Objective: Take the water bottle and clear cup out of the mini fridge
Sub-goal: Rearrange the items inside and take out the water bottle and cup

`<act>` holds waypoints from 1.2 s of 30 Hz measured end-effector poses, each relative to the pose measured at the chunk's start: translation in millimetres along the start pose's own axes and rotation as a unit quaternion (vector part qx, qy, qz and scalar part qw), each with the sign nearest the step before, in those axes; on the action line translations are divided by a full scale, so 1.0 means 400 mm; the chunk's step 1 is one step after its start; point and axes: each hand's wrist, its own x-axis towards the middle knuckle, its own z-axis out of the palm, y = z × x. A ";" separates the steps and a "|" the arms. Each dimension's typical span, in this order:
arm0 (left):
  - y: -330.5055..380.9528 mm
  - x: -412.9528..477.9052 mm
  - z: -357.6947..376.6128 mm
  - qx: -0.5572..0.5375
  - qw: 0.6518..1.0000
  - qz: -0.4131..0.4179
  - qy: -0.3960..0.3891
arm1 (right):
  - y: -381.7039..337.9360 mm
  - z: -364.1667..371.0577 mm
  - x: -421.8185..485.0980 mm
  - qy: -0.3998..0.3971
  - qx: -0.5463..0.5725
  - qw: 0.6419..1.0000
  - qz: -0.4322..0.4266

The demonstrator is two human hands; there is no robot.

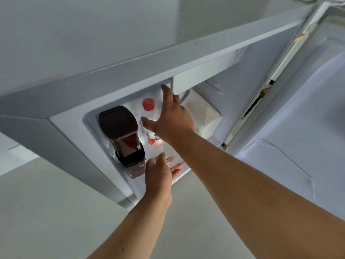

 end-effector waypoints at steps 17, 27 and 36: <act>0.010 0.011 -0.001 0.030 0.999 0.007 -0.013 | 0.018 -0.057 0.014 0.105 0.177 0.978 -0.026; -0.005 0.003 0.013 0.068 0.997 0.007 -0.023 | 0.118 -0.117 -0.073 0.126 0.177 0.976 -0.031; -0.025 0.025 0.009 0.148 0.989 -0.004 -0.010 | 0.210 -0.102 -0.186 0.004 0.088 0.993 -0.077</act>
